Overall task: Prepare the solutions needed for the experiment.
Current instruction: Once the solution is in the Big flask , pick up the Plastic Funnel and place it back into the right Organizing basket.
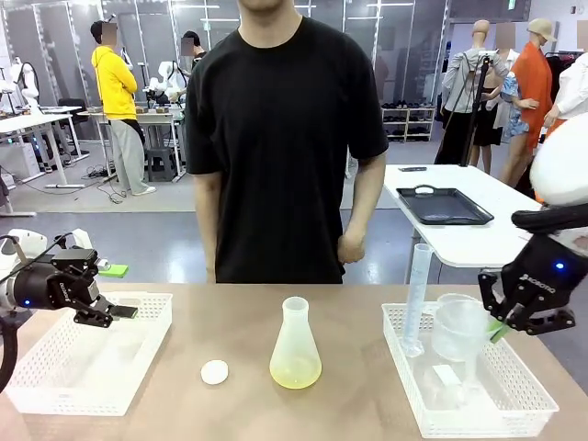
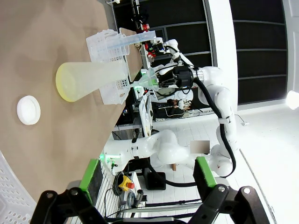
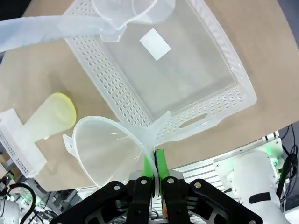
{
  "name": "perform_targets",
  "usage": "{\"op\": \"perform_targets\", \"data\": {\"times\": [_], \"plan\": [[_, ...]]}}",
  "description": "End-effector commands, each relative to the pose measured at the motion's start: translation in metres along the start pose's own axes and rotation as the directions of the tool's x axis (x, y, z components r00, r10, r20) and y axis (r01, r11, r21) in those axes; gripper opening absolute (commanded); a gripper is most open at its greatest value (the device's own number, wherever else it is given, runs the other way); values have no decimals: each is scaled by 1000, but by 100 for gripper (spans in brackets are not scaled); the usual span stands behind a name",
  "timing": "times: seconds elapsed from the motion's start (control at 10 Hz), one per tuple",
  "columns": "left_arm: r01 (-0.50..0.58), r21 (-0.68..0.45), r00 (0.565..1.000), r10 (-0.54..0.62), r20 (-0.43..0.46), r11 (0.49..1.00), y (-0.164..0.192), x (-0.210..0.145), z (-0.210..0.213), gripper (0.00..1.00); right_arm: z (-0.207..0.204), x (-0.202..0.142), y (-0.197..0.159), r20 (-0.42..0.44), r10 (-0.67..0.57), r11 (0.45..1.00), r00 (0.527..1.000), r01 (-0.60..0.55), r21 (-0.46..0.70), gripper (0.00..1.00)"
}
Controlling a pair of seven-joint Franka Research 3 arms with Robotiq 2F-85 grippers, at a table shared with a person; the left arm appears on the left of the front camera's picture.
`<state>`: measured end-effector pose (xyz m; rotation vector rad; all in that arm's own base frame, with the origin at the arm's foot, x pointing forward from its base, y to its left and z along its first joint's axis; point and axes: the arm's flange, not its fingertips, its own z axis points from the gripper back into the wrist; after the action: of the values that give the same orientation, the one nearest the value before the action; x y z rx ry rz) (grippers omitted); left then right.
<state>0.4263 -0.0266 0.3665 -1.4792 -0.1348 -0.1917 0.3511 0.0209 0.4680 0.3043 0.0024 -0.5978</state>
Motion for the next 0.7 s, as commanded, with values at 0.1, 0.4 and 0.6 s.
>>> {"op": "perform_targets", "data": {"times": [0.1, 0.4, 0.6], "plan": [[-7, 3, 1000, 7, 2, 1000, -3, 2, 0, 100, -16, 21, 22, 26, -52, 998, 998, 53, -38, 1], [-7, 3, 1000, 7, 2, 1000, -3, 2, 0, 100, -38, 33, 23, -2, -114, 991, 993, 113, -77, 1], [-7, 3, 1000, 7, 2, 1000, -3, 2, 0, 100, -49, 36, 24, -6, -147, 985, 989, 146, -92, 9]]}}
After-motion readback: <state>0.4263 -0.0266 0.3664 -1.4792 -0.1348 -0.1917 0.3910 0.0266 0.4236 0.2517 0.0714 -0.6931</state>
